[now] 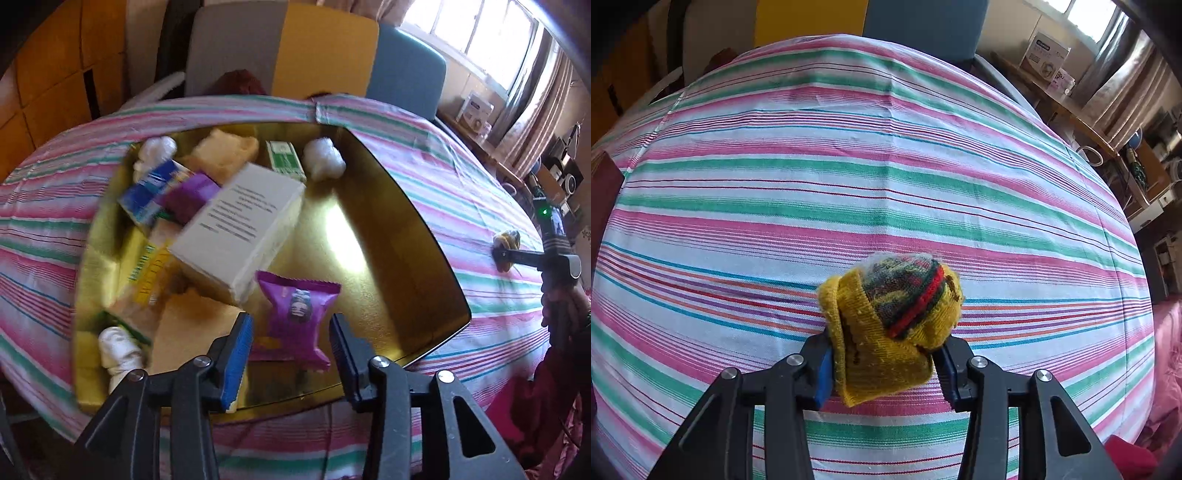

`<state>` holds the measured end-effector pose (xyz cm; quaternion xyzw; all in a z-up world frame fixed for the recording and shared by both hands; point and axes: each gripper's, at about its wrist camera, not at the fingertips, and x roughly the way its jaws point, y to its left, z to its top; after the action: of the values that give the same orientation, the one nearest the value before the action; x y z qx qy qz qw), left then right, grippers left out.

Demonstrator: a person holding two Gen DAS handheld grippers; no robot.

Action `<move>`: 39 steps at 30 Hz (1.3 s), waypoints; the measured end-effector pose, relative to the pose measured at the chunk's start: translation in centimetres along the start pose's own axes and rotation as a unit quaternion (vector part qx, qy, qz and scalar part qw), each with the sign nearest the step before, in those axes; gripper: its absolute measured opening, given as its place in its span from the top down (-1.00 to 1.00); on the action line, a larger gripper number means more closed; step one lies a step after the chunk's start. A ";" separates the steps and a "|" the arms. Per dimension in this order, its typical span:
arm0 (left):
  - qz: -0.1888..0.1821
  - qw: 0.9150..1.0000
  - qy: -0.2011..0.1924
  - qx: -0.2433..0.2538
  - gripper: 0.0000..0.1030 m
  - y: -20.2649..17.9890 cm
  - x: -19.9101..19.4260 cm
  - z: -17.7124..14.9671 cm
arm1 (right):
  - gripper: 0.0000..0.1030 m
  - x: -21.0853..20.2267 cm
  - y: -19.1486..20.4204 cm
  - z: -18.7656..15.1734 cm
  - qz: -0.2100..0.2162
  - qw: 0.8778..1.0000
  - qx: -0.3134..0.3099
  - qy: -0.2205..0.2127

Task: Organize objects
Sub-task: 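Carry the purple packet into the tray and open the left tool, then carry the yellow knit hat with the right tool into the tray and release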

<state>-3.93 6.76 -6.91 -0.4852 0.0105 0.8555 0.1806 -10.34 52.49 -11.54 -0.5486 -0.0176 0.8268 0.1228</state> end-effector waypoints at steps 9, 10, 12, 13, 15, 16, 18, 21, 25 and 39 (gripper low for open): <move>0.046 0.998 -0.049 -0.018 0.16 2.9 -3.5 0.1 | 0.16 -2.7 1.0 0.3 0.019 0.999 -0.011 -0.037; 0.048 0.997 -0.051 -0.021 0.16 3.2 -3.6 0.2 | 0.16 -3.7 1.6 0.3 0.032 0.998 -0.016 -0.046; 0.052 0.996 -0.058 -0.032 0.16 3.8 -3.8 0.3 | 0.15 -6.0 3.6 0.4 0.053 0.996 -0.034 -0.070; 0.053 0.996 -0.062 -0.037 0.16 4.0 -3.9 0.3 | 0.15 -7.4 5.1 0.4 0.069 0.993 -0.046 -0.085; 0.055 0.995 -0.065 -0.044 0.16 4.3 -3.9 0.4 | 0.14 -10.6 8.6 0.5 0.106 0.984 -0.080 -0.118; 0.055 0.995 -0.067 -0.048 0.16 4.4 -4.0 0.3 | 0.14 -12.2 10.7 0.4 0.126 0.978 -0.102 -0.134; 0.054 0.995 -0.069 -0.053 0.16 4.8 -4.1 0.2 | 0.12 -14.8 15.1 0.1 0.164 0.962 -0.149 -0.160; 0.053 0.994 -0.074 -0.060 0.16 5.4 -4.5 0.1 | 0.10 -16.8 21.7 -0.3 0.200 0.943 -0.207 -0.166; 0.049 0.994 -0.075 -0.069 0.16 6.2 -4.7 -0.4 | 0.08 -15.5 27.8 -0.5 0.206 0.932 -0.267 -0.132; 0.059 0.993 -0.067 -0.080 0.04 7.5 -3.6 -1.0 | -0.37 -8.4 33.3 0.0 0.186 0.940 -0.283 -0.044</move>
<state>-3.85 -1.53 -5.59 -0.4379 -0.0415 0.8934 0.0912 -13.34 18.40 -9.45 -0.5176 -0.1538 0.8189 -0.1946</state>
